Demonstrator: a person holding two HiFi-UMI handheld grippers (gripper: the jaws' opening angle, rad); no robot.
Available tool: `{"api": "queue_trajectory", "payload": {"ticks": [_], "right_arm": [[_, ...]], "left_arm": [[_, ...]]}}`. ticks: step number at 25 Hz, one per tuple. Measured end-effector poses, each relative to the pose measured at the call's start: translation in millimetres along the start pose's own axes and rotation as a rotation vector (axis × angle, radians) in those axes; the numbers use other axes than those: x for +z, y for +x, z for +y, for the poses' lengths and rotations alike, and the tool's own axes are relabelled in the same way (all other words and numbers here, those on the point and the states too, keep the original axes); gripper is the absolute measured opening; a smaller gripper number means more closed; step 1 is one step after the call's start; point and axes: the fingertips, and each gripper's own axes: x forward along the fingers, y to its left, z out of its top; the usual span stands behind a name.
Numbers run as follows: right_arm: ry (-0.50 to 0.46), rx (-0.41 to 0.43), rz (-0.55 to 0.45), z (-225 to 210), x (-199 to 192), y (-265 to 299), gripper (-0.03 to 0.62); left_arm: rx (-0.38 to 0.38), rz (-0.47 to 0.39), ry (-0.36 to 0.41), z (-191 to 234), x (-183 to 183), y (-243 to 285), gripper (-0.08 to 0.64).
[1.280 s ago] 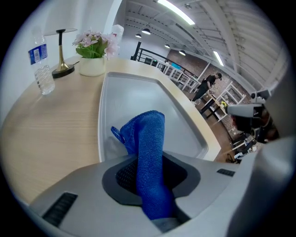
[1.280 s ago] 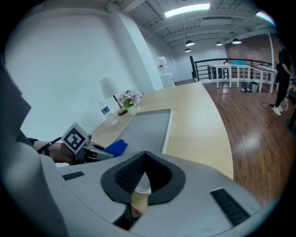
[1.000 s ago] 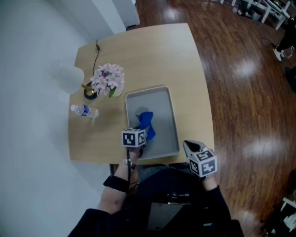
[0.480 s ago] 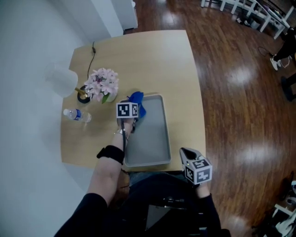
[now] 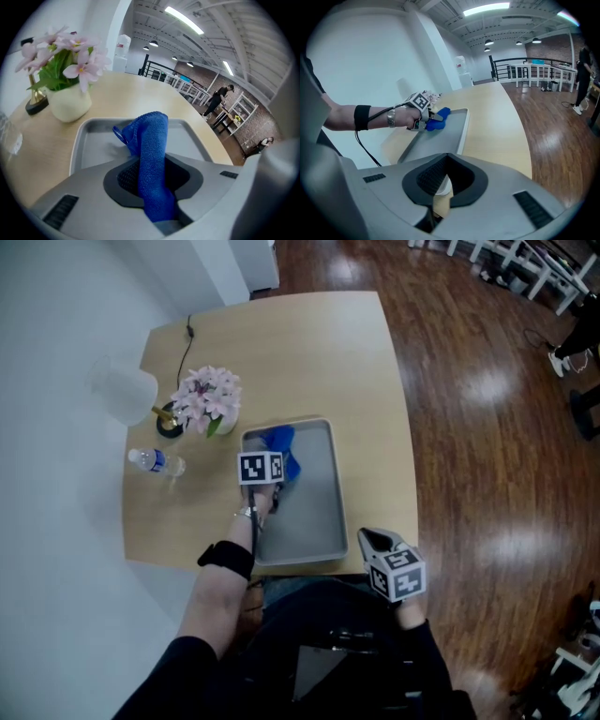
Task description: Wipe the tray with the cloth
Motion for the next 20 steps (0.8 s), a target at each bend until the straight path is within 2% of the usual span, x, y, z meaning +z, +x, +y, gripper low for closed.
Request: {"api": "queue_trajectory", "payload": {"ticks": [6,14,17,20], "right_arm": [[0.002,0.007,-0.004,5.7,-0.4,-1.6,0.005],[0.007,0.011,-0.001,9.4,-8.4,-4.0,0.005],[0.008,0.008,-0.002,9.2,-9.8,-4.9,0.005],[0.006,0.008,0.000,9.7,-11.8,-3.9,0.005]], "left_arm": [[-0.070,0.009,-0.015,-38.7,-71.7,-35.1,0.112],[-0.176,0.118,0.004,-92.5,-186.4,-85.3,0.112],[-0.188,0.143,0.017,-98.7,-204.8,-93.0,0.112],[-0.190,0.154,0.027,-98.6,-207.3,-93.8,0.112]]}}
